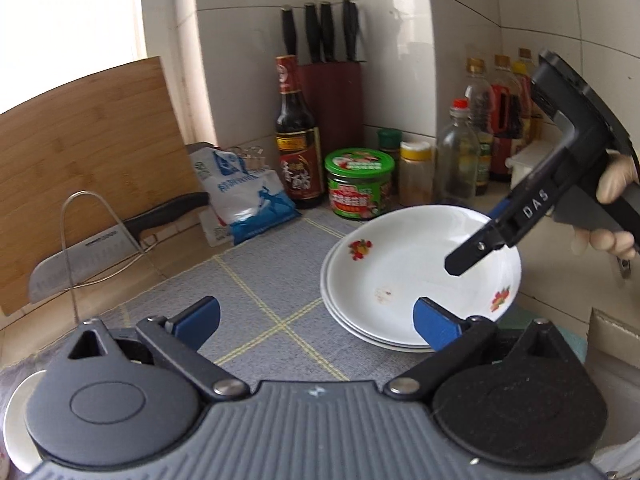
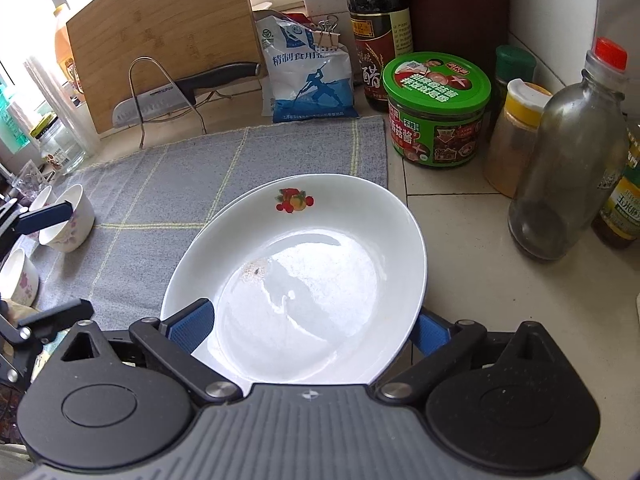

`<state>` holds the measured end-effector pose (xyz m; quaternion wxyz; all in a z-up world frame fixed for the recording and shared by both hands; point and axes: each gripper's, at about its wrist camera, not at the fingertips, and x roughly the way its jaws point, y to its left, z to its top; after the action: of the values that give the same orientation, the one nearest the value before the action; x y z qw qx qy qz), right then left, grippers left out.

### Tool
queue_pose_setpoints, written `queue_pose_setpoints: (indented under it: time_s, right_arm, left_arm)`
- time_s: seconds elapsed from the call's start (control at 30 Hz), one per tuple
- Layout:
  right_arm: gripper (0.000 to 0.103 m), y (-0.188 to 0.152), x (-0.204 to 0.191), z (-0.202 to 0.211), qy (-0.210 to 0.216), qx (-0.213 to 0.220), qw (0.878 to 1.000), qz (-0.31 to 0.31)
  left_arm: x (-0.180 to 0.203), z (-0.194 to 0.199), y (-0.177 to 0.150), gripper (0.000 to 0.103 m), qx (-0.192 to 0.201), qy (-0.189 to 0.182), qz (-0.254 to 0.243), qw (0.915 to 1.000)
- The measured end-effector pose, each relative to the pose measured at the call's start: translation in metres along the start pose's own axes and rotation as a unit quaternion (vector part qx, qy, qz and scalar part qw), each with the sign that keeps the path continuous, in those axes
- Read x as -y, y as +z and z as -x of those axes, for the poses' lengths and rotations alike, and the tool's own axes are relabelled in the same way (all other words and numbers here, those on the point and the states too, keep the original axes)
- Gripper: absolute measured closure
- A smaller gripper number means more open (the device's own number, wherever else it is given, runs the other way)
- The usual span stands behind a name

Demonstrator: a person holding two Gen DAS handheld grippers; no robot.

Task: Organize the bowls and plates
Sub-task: 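Open the right gripper and withdraw it from the plate stack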

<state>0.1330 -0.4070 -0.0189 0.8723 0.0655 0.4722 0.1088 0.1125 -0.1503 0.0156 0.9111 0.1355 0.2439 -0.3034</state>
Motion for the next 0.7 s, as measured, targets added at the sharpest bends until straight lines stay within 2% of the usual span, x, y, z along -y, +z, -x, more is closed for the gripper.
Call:
queue_pose_setpoints:
  time_s: [0.13, 0.33, 0.53, 0.7]
  right_arm:
    - [0.0, -0.007, -0.007, 0.002, -0.047, -0.002, 0.999, 0.012]
    - [0.0, -0.013, -0.033, 0.022, -0.054, 0.044, 0.997, 0.02]
    - [0.0, -0.023, -0.094, 0.023, -0.079, 0.088, 0.992, 0.049]
    - [0.0, -0.031, -0.15, 0.016, -0.086, 0.108, 0.986, 0.098]
  left_arm:
    - [-0.013, 0.02, -0.005, 0.001, 0.005, 0.018, 0.034, 0.9992]
    - [-0.03, 0.043, -0.021, 0.001, 0.008, 0.048, 0.044, 0.9978]
    - [-0.047, 0.069, -0.041, 0.001, -0.005, 0.051, 0.032, 0.9982]
    - [-0.064, 0.094, -0.061, 0.001, -0.004, 0.06, 0.038, 0.9975]
